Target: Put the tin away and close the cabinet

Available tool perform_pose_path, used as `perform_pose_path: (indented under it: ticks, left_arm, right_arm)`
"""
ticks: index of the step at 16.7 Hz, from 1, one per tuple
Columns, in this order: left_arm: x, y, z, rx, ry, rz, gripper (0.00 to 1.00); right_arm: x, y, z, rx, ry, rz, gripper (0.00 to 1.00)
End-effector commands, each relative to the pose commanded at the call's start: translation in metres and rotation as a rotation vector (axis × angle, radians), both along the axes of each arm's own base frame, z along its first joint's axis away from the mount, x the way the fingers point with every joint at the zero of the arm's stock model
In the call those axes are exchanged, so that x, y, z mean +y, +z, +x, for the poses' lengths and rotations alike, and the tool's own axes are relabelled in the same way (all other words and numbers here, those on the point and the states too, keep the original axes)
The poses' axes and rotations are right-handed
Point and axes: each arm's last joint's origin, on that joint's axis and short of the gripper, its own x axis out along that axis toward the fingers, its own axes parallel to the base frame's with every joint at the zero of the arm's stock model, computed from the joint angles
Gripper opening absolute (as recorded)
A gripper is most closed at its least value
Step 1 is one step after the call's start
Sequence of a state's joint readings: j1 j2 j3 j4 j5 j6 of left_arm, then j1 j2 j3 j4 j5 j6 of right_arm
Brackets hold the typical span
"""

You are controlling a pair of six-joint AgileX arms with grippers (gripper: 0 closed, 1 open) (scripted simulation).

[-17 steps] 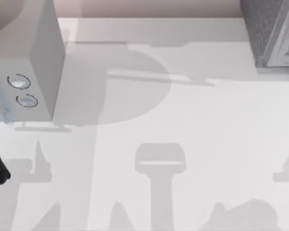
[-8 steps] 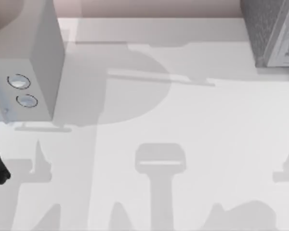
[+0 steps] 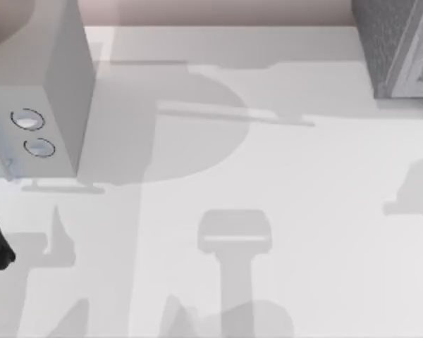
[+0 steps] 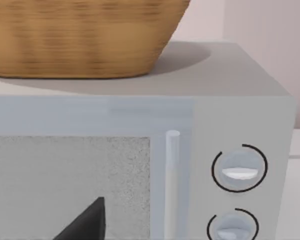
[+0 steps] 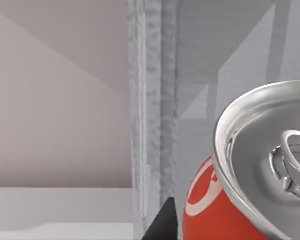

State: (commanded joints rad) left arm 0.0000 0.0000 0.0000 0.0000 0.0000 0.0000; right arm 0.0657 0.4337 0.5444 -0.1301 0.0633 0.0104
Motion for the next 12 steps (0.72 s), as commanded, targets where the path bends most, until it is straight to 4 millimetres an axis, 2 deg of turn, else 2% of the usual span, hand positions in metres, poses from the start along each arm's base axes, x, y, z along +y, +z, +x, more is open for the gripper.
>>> perform_pose_path:
  ticks: [4, 7, 10, 12]
  left_arm:
    - [0.000, 0.000, 0.000, 0.000, 0.000, 0.000, 1.00]
    - [0.000, 0.000, 0.000, 0.000, 0.000, 0.000, 1.00]
    - [0.000, 0.000, 0.000, 0.000, 0.000, 0.000, 1.00]
    - [0.000, 0.000, 0.000, 0.000, 0.000, 0.000, 1.00]
  right_arm:
    - [0.008, 0.085, 0.032, 0.002, -0.005, -0.003, 0.00]
    - [0.017, 0.138, 0.064, 0.000, -0.007, -0.005, 0.00]
    - [0.027, 0.178, 0.095, -0.007, -0.006, -0.005, 0.00]
    - [0.033, 0.197, 0.112, -0.014, -0.005, -0.003, 0.00]
